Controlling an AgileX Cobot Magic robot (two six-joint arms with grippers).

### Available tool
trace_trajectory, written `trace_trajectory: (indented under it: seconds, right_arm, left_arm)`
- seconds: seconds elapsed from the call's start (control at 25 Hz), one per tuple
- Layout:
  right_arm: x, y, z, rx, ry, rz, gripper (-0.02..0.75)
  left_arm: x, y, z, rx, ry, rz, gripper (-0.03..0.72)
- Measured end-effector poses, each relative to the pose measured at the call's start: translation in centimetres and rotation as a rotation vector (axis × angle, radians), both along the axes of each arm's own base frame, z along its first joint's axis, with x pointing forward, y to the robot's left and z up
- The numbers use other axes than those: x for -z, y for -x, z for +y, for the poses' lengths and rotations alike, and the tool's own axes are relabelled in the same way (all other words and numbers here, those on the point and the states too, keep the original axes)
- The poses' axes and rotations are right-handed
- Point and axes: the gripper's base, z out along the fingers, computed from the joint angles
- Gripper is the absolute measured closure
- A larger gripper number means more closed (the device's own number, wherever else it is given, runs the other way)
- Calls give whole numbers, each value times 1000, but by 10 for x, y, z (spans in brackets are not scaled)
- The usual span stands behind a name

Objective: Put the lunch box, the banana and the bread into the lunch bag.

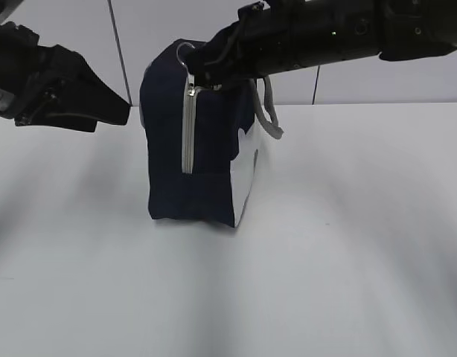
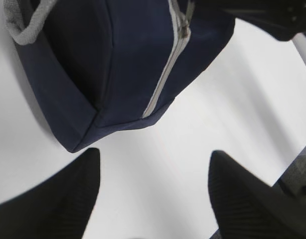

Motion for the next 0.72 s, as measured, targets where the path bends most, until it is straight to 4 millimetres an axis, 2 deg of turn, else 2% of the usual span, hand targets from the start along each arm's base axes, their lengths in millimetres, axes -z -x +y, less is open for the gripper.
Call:
trace_trajectory:
  seconds: [0.32, 0.72]
  right_arm:
    - [-18, -5, 1, -1, -29, -34, 754]
    - [-17, -4, 1, 1, -28, -13, 754]
  left_arm:
    - [16, -20, -3, 16, -4, -68, 222]
    - [29, -35, -6, 26, -14, -136, 222]
